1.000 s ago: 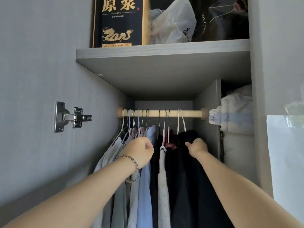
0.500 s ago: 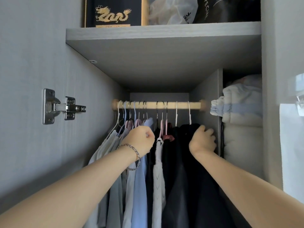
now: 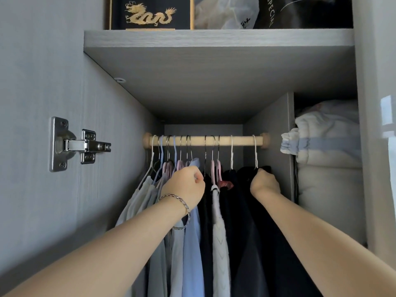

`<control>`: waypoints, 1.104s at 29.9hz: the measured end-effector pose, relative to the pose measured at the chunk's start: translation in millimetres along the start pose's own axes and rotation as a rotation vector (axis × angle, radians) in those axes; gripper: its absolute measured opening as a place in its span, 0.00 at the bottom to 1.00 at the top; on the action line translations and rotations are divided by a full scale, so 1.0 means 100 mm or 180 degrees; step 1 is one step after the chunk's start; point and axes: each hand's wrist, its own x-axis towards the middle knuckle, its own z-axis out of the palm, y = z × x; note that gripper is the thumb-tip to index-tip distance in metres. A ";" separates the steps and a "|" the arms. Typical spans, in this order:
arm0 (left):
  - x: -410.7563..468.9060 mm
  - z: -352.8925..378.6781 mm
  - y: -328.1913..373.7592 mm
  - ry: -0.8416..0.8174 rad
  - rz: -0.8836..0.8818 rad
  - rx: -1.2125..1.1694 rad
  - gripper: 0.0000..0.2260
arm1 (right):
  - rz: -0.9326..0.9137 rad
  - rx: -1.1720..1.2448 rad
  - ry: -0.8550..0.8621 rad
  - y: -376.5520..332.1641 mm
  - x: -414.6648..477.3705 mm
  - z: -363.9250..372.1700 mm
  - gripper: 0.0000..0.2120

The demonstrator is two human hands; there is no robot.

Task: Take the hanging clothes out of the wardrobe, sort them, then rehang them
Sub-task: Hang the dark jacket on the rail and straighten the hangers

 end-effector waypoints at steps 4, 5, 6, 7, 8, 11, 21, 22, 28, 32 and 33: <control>0.14 0.08 0.00 -0.0071 0.0064 0.0166 0.09 | -0.0756 -0.0591 0.0536 -0.24 -0.14 0.04 0.16; 0.18 0.12 0.02 -0.0162 0.0114 0.0240 0.10 | -0.1037 -0.0514 0.0412 -0.31 -0.18 0.08 0.17; 0.23 0.19 0.04 -0.0300 0.0190 0.0421 0.11 | -0.1097 -0.0349 0.0086 -0.36 -0.21 0.12 0.18; 0.25 0.27 0.07 -0.0475 0.0257 0.0710 0.13 | -0.0979 -0.0196 -0.0320 -0.38 -0.22 0.15 0.20; 0.27 0.35 0.11 -0.0673 0.0287 0.1025 0.15 | -0.0846 -0.0098 -0.0602 -0.37 -0.20 0.16 0.22; 0.32 0.60 0.22 -0.1059 0.0154 0.1427 0.21 | -0.0792 -0.0004 -0.0692 -0.20 -0.08 0.13 0.28; 0.40 0.92 0.52 -0.1262 0.0333 0.0723 0.08 | -0.0426 0.0484 -0.0107 0.14 0.02 -0.01 0.17; 0.38 0.91 0.54 -0.1279 0.0395 0.0717 0.06 | -0.0417 0.0332 -0.0102 0.14 0.01 -0.01 0.18; 0.23 0.66 0.16 -0.0247 0.0930 0.1305 0.22 | -0.1686 -0.0077 0.0566 -0.14 -0.17 -0.05 0.16; 0.27 0.34 -0.20 -0.0177 0.0134 0.1747 0.24 | -0.1450 -0.0744 -0.0634 -0.40 -0.35 0.08 0.23; 0.27 0.30 -0.22 -0.0362 0.0013 0.1803 0.23 | -0.1405 -0.0998 -0.0606 -0.44 -0.38 0.12 0.23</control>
